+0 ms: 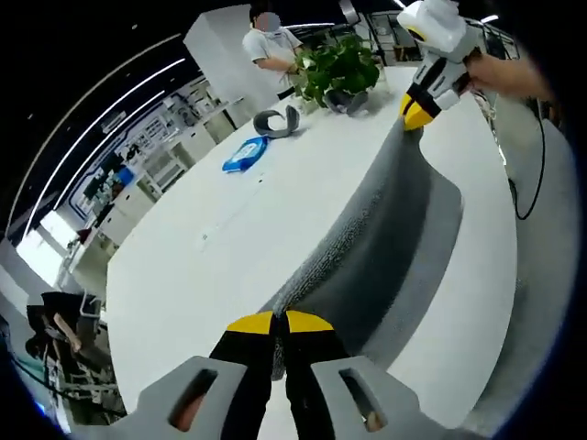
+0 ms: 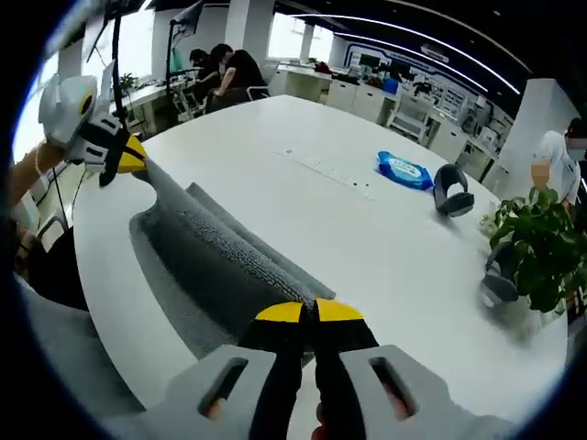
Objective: Fold the towel on the table until its edges align and the towel forms a compact rectangular stack.
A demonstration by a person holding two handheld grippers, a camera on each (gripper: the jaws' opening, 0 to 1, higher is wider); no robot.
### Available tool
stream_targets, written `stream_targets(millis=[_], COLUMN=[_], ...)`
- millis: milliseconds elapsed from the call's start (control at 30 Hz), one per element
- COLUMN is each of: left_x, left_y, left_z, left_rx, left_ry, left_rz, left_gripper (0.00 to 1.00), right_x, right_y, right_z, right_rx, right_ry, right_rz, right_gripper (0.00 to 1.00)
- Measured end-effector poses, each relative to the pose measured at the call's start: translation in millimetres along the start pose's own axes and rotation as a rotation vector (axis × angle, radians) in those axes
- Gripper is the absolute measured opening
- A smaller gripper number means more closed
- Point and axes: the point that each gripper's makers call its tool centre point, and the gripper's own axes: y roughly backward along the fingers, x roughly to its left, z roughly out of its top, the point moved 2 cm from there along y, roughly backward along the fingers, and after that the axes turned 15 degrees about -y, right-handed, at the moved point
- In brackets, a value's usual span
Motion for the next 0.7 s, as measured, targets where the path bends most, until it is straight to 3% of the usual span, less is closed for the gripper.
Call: stream_targets(millis=[33, 167, 333, 700], left_x=[-1.8, 5.6, 8.9, 16.2], left_y=[-4.3, -18.2, -37.2, -73.8], left_z=[-1.0, -5.3, -14.7, -24.2], left_rx=[-0.007, -0.003, 0.026, 0.053], left_ry=[0.029, 0.038, 0.076, 0.115], left_rz=[-0.018, 0.015, -0.007, 0.018], left_gripper=[0.03, 0.03, 0.03, 0.06], right_x=[-2.9, -5.3, -6.2, -13.3], right_y=[-5.4, -23.8, -48.4, -77.7], right_z=[-0.8, -1.5, -7.5, -10.4], right_rx=[-0.008, -0.022, 0.019, 0.038], right_ry=[-0.012, -0.032, -0.001, -0.026], right_rz=[-0.011, -0.022, -0.049, -0.068], right_gripper=[0.0, 0.0, 0.01, 0.04])
